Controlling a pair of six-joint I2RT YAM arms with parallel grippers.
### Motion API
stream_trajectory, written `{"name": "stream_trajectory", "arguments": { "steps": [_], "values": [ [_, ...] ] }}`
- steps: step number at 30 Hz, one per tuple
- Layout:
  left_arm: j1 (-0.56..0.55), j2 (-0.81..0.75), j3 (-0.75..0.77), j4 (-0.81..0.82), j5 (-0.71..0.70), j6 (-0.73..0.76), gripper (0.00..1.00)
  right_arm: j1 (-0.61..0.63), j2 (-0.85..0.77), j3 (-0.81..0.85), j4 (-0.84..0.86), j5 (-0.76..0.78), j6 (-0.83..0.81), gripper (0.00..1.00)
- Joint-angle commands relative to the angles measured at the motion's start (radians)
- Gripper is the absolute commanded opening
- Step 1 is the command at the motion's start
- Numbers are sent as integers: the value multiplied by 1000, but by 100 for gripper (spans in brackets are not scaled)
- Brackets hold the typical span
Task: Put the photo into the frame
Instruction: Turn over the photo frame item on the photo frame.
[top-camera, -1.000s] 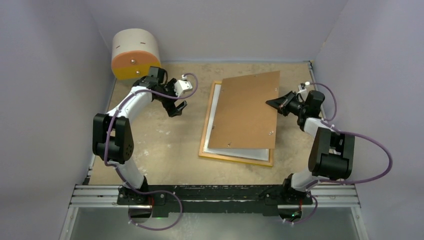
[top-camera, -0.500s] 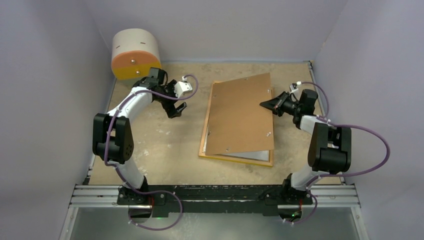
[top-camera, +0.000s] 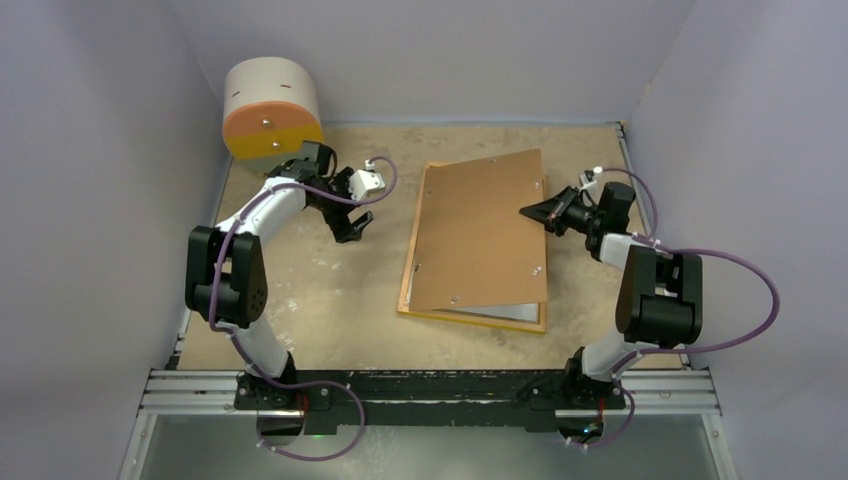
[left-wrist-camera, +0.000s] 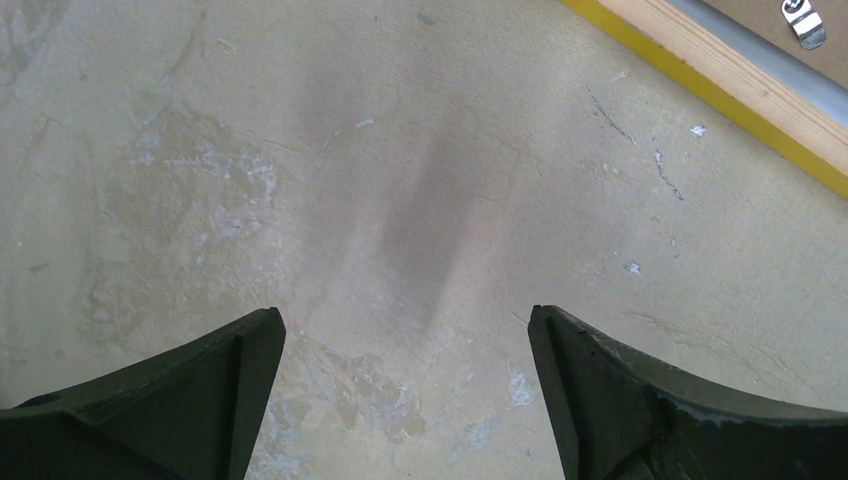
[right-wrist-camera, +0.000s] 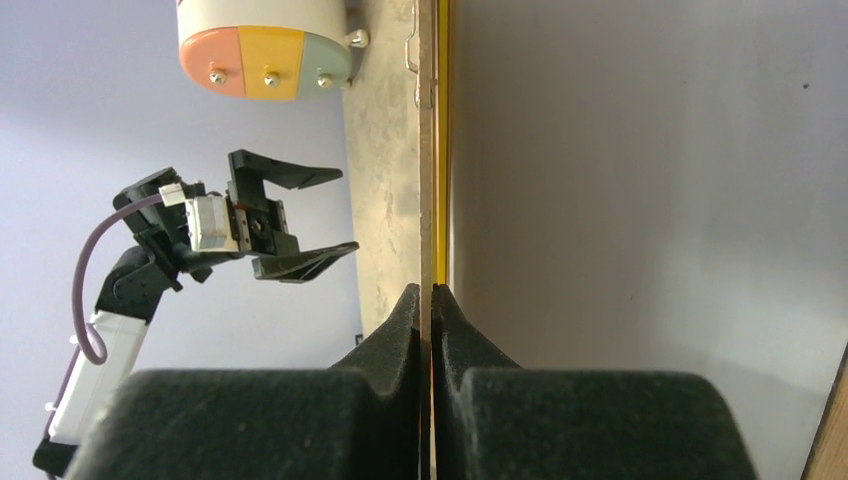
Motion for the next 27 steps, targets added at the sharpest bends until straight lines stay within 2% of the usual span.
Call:
{"name": "stream_trajectory", "arguments": {
  "steps": [1,10,27],
  "values": [
    [-10,-46,-11,-3,4,22,100,-15,-43,-23,87,-30,66,0],
    [-13,-39,-2,-10,-1,17,100,-42,-60,-50,110,-29,76,0],
    [-15,-36,-11,-6,-3,12,100,-41,10,-39,215,-32,113,0]
  ]
}}
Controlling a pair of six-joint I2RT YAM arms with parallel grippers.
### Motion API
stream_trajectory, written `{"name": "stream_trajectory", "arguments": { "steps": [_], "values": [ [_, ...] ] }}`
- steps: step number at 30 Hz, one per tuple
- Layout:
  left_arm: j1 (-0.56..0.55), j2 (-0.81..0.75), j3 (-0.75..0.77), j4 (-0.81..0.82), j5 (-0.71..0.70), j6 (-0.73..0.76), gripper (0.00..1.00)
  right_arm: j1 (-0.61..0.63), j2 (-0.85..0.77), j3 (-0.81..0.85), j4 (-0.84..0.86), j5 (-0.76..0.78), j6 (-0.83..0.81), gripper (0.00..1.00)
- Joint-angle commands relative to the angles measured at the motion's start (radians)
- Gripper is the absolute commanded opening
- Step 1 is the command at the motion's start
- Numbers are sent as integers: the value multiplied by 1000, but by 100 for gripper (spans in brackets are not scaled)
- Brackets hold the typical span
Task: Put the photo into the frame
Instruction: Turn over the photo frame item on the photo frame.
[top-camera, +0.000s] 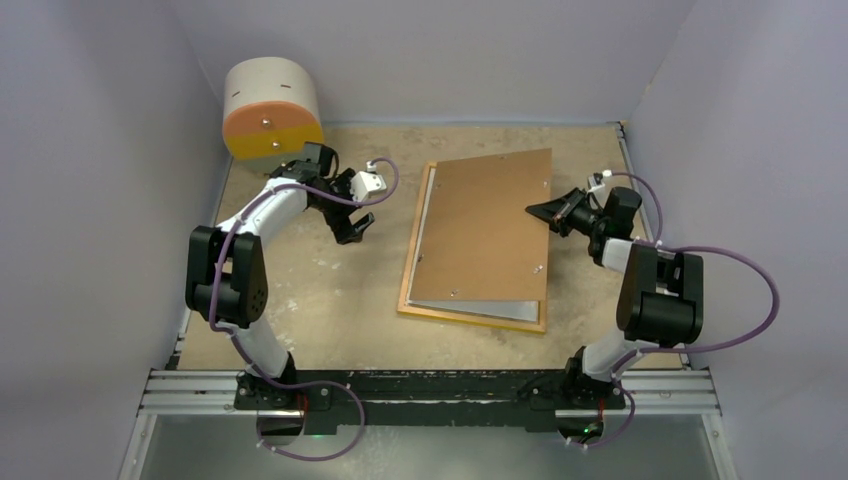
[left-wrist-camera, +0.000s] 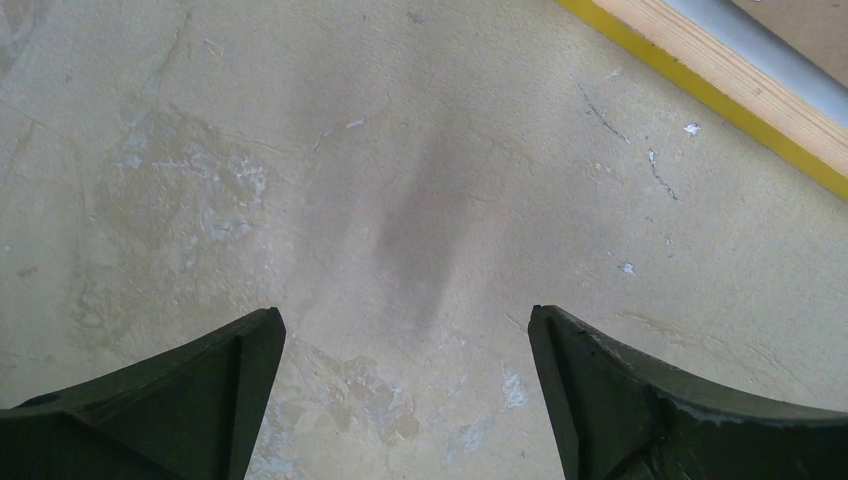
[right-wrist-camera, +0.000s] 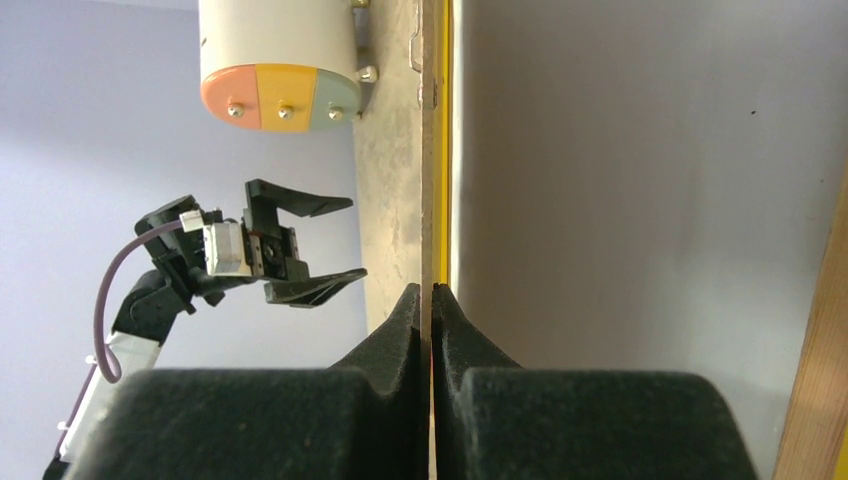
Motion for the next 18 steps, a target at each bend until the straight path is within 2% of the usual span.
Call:
{"name": "stream_trajectory", "arguments": {
  "steps": [1,13,18],
  "values": [
    [-6,-34,0,-5,4,12,100,-1,12,14,93,-41,45,0],
    [-9,-28,5,-12,-6,14,100,10,46,-6,95,-72,43,0],
    [-11,-26,3,-14,-8,14,100,10,17,9,-16,-58,-39,0]
  ]
}}
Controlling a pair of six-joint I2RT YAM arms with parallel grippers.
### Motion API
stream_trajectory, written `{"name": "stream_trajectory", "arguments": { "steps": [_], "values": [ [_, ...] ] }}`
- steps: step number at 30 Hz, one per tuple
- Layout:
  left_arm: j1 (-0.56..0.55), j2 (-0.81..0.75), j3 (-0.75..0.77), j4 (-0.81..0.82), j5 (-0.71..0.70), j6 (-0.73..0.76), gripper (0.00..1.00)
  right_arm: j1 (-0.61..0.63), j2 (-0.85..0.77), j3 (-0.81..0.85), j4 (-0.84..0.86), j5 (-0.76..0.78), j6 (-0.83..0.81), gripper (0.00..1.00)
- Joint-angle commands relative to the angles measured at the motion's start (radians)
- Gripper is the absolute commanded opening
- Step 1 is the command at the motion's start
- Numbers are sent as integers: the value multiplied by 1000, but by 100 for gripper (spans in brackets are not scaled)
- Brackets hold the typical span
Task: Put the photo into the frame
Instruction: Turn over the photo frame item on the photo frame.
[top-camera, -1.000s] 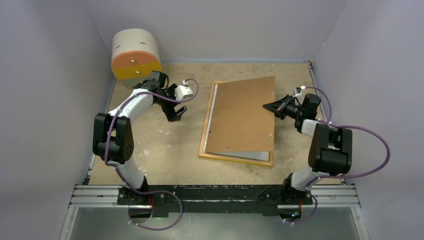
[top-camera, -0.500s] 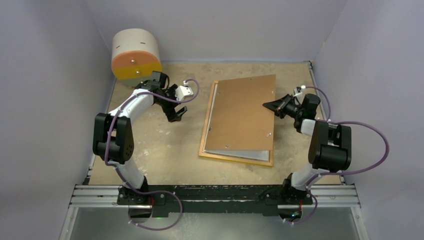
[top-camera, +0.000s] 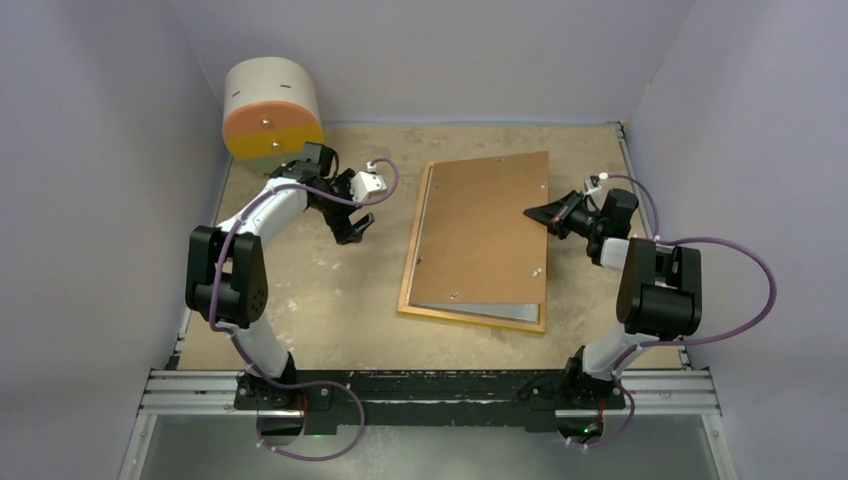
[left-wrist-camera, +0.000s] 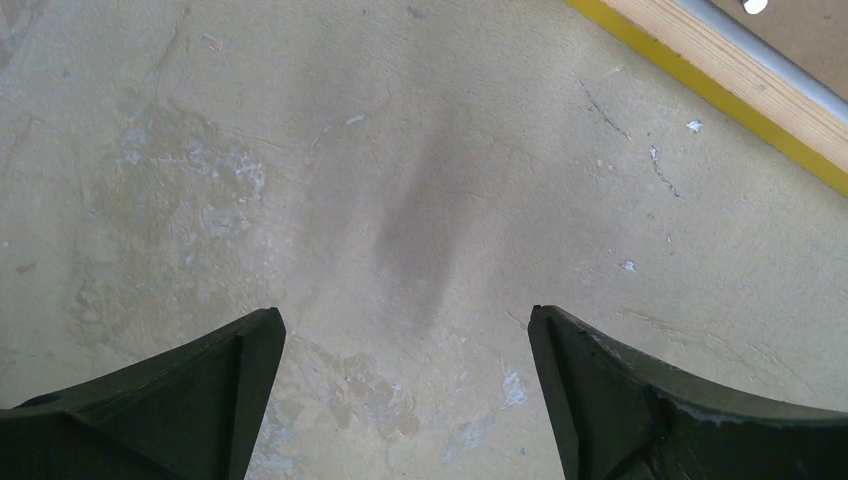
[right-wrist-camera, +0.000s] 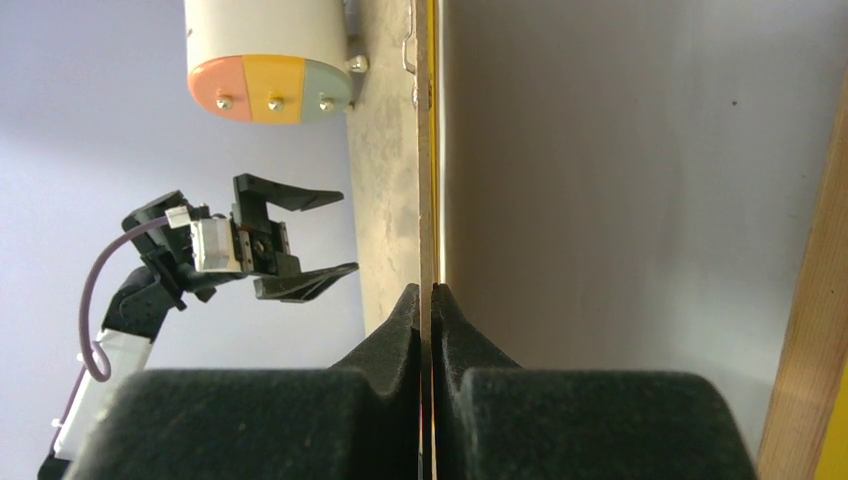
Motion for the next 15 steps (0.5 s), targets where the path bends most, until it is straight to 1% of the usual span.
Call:
{"name": "stream_trajectory", "arguments": {
  "steps": [1,15],
  "values": [
    [-9,-27,2,-10,0,14,100,5,-37,13,-66,-47,-44,0],
    [-9,-30,-8,-9,-4,18,100,18,-52,-16,-55,-57,-28,0]
  ]
}}
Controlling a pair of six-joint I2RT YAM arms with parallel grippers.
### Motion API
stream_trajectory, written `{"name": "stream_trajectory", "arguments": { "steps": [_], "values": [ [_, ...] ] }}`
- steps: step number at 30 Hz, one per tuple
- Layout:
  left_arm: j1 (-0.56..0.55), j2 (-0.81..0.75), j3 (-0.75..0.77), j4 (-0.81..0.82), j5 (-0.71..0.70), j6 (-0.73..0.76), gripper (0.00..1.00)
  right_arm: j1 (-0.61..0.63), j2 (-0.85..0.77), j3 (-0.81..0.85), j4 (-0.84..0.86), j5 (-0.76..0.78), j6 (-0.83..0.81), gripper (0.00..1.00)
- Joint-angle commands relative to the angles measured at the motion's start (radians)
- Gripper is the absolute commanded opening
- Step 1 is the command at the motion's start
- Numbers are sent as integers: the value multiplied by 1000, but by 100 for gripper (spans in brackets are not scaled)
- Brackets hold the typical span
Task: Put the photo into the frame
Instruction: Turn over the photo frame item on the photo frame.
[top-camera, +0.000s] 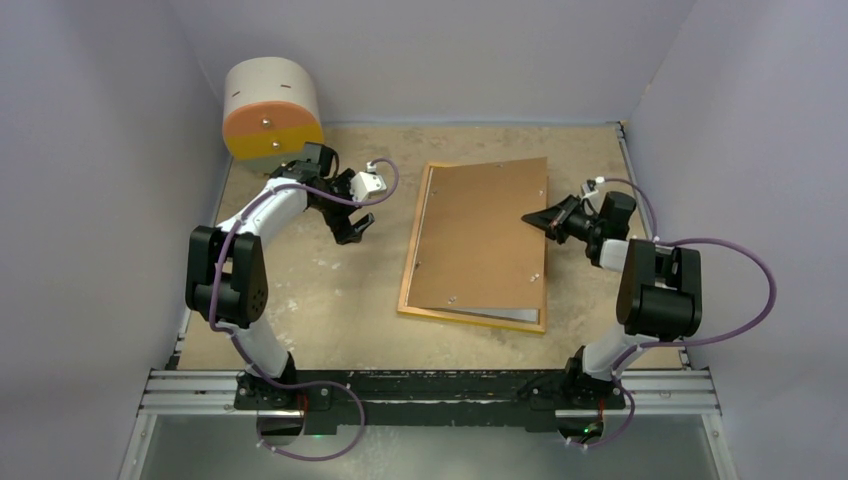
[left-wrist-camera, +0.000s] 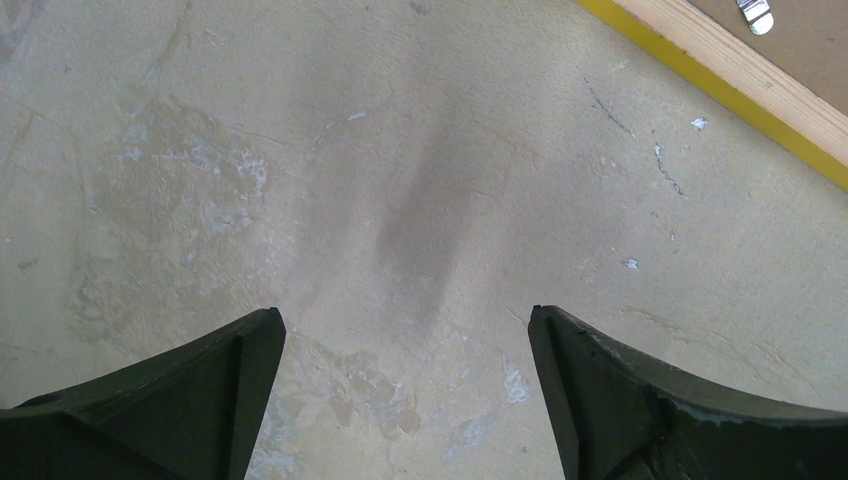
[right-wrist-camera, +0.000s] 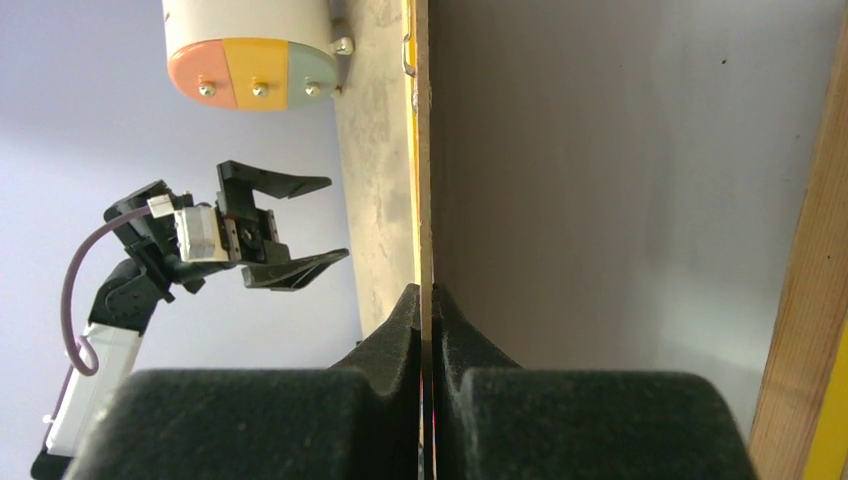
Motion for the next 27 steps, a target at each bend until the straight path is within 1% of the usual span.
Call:
{"name": "stream_trajectory", "arguments": {
  "steps": [1,11,18,22,27],
  "values": [
    [-9,-33,-9,-8,1,20,100,16,-46,-8,14,-47,19,0],
    [-9,-36,-16,-15,0,25,100,81,-2,27,13,-27,5,0],
    [-9,-37,-24,-11,-8,20,100,136,17,48,-27,24,-32,0],
    [-14,-47,-34,-20,-22,24,100,181,46,100,-112,77,-86,10],
    [-14,-72,-65,-18,-27,31,100,268,79,208,-275,155,-185,22]
  ]
}}
